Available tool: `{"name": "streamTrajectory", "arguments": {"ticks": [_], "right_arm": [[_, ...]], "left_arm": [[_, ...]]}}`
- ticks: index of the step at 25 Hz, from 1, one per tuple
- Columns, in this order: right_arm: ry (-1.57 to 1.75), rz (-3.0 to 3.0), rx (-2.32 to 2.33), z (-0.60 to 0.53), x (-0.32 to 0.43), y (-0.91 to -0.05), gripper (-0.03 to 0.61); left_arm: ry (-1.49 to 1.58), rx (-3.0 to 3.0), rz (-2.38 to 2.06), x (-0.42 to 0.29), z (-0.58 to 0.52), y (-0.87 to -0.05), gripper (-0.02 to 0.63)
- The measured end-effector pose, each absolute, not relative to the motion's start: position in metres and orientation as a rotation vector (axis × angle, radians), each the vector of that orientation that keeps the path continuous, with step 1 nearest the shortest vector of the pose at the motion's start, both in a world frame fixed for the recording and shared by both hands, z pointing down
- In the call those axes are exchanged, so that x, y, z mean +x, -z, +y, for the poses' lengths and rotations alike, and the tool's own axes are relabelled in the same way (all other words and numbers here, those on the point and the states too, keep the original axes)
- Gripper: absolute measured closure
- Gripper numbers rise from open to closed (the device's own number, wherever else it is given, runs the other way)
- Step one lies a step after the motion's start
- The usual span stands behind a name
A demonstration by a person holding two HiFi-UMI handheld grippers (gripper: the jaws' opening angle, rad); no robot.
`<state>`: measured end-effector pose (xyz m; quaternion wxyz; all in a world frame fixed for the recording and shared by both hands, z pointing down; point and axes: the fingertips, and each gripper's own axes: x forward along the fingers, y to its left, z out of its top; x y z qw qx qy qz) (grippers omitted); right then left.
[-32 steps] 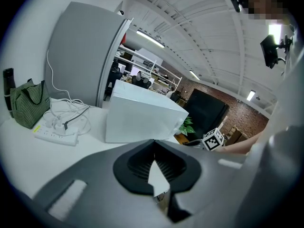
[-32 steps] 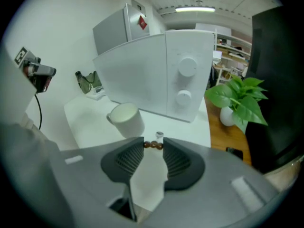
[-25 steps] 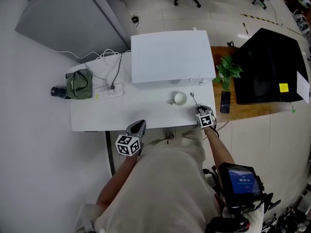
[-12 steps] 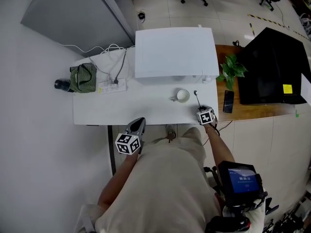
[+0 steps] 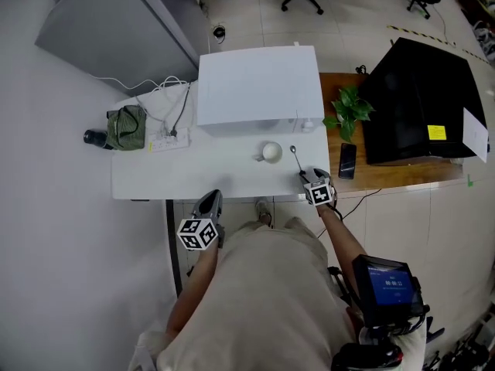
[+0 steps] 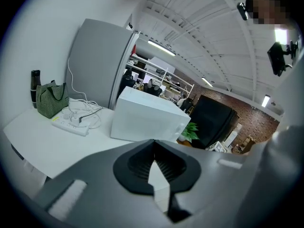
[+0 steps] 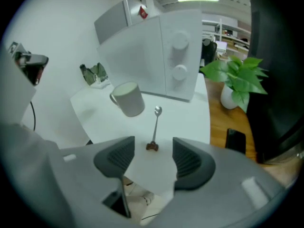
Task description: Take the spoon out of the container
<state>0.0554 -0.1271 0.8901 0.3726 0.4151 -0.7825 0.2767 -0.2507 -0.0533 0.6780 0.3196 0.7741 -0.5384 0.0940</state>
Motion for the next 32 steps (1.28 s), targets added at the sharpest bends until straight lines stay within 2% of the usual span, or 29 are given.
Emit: {"name": "streamTrajectory", "arguments": {"ticks": [5,14,24,32], "right_arm": [[-0.748,-2.124,1.035,-0.073,0.095,-0.848,0.332],[-0.690,-2.420,1.139,-0.073,0.128,-0.732,0.454],[-0.585,-2.697,1.080,-0.044,0.128,-0.624,0.469],[-0.584,-2.808,1.044,-0.007,0.130,-0.584,0.468]], "left_arm": [[-0.192,2.008,-1.416,-0.204,-0.032,-0.672,0.630],[-0.148,2.220,-1.333,-0.128,-0.016,-0.646,0.631],[-0.076,2.257,-1.311,-0.094,0.033,-0.624,0.623],[-0.056,2.186,-1.393,-0.104,0.057,-0.618,0.630]]}}
